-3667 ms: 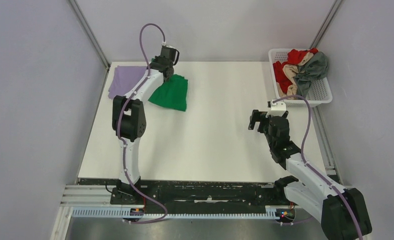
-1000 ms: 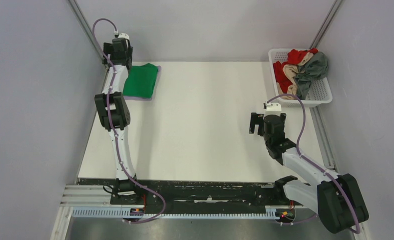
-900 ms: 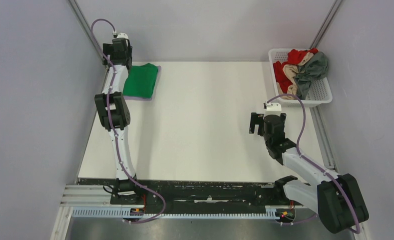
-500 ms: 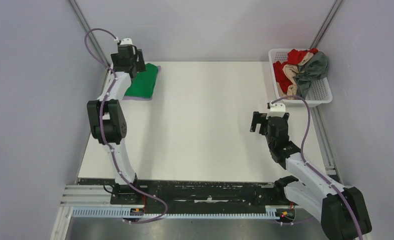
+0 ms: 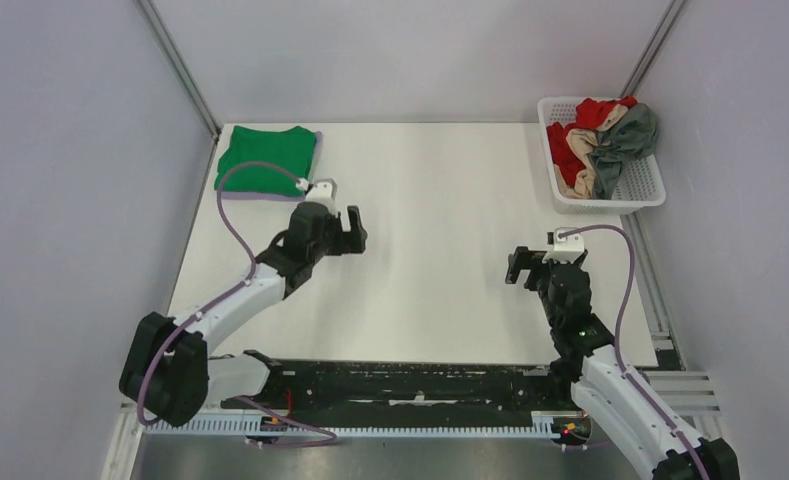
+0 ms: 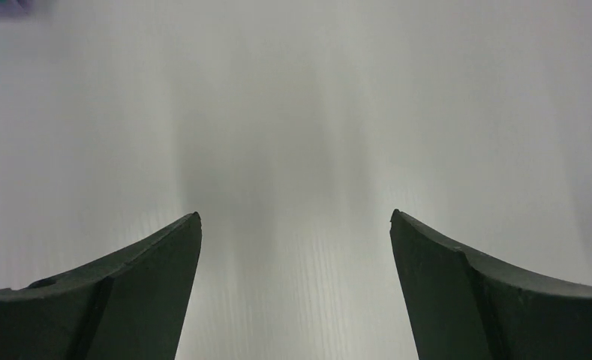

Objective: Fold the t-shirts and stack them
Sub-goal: Reset both arms

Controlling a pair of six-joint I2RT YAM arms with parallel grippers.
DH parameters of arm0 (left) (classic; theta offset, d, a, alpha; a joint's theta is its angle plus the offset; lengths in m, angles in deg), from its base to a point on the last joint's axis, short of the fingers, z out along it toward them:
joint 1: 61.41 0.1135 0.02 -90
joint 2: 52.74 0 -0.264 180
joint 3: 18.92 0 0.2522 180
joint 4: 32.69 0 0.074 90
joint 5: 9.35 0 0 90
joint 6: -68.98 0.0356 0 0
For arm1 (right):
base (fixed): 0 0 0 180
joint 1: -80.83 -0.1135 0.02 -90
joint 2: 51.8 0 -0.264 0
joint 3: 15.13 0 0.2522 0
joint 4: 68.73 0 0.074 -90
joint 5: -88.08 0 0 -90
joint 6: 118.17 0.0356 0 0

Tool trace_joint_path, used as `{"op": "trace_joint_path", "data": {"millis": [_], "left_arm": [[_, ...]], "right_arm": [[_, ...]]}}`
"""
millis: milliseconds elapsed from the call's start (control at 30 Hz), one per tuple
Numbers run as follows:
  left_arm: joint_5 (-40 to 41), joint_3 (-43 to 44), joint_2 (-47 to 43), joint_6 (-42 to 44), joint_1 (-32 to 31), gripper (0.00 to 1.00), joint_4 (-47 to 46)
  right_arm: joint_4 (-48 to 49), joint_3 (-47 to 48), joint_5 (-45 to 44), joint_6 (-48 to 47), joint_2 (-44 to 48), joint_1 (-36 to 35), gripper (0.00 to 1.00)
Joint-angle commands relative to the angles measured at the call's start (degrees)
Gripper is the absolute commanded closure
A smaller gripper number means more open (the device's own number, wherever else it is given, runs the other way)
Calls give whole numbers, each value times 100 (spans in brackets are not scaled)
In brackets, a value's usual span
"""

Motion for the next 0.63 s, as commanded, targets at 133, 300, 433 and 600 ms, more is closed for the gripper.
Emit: {"op": "trace_joint_path", "data": {"millis": [133,300,433,600], "left_arm": [[-271,-1429,-1785,-657,-241,0,-558],[101,-1450,-2322,-462,-241,0,-153],[130,-1517,-2647,-444,-241,0,-153],[214,-1599,-2825,-479,-241,0,-156]], "right_arm": [[347,-429,238,99,445,3,2],[434,-436,134,179,339,2,2],[433,-445,17,269,280,2,2],[513,-488,26,284,357,2,2]]}}
